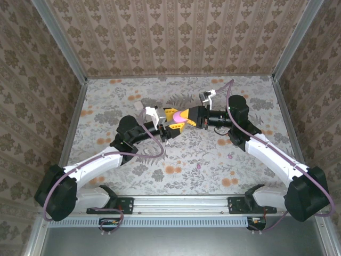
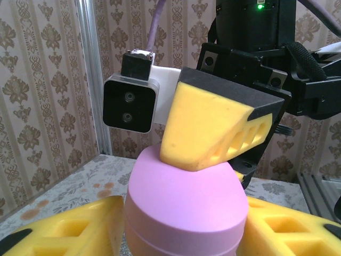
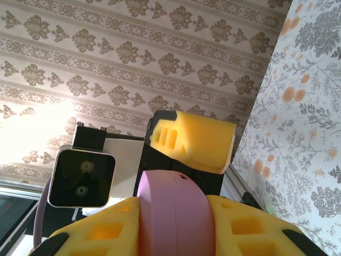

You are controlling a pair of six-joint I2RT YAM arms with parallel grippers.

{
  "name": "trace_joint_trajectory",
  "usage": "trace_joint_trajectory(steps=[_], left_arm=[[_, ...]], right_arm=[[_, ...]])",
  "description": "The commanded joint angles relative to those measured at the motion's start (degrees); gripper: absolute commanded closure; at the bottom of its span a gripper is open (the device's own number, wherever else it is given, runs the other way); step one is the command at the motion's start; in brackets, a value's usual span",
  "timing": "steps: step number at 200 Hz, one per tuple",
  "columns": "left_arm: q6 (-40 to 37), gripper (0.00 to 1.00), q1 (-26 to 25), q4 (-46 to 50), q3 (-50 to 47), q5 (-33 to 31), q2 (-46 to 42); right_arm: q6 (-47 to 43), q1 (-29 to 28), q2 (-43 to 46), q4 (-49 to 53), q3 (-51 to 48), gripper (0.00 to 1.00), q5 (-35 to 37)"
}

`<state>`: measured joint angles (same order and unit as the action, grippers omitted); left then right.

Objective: Insert wireless bluetooth earbuds into charging case

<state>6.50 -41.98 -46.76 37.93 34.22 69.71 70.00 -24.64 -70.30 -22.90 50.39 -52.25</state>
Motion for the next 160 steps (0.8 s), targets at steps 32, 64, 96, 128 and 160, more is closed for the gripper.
trace_joint_trajectory(steps=[32,64,96,128,160], left_arm=[[0.2,0.46,-0.1,-2.0,2.1,0.6,0.2],[0.3,0.45,-0.1,-2.3,2.2,0.4,0.2],[0.2,0.46,0.0,-2.2,2.2,0.4,0.2],[0.2,0.5,0.0,-2.0,2.2,0.5,0.3],[0.1,0.48,-0.1,-1.8,2.2,0.7,0.3]], right_arm=[[1.4,-0.2,-0.5,-4.1,-0.3,0.81,-0.2],[0.7,-0.2,-0.8,-2.9,-0.6,0.81,0.0],[0.6,-0.3,-0.8,-3.0,-0.8,0.81,0.0],[0.7,-0.3,-0.8,-3.0,-0.3,0.81,-0.2],[1.6,-0.2,-0.8,-4.3,-0.4,0.81,-0.4]])
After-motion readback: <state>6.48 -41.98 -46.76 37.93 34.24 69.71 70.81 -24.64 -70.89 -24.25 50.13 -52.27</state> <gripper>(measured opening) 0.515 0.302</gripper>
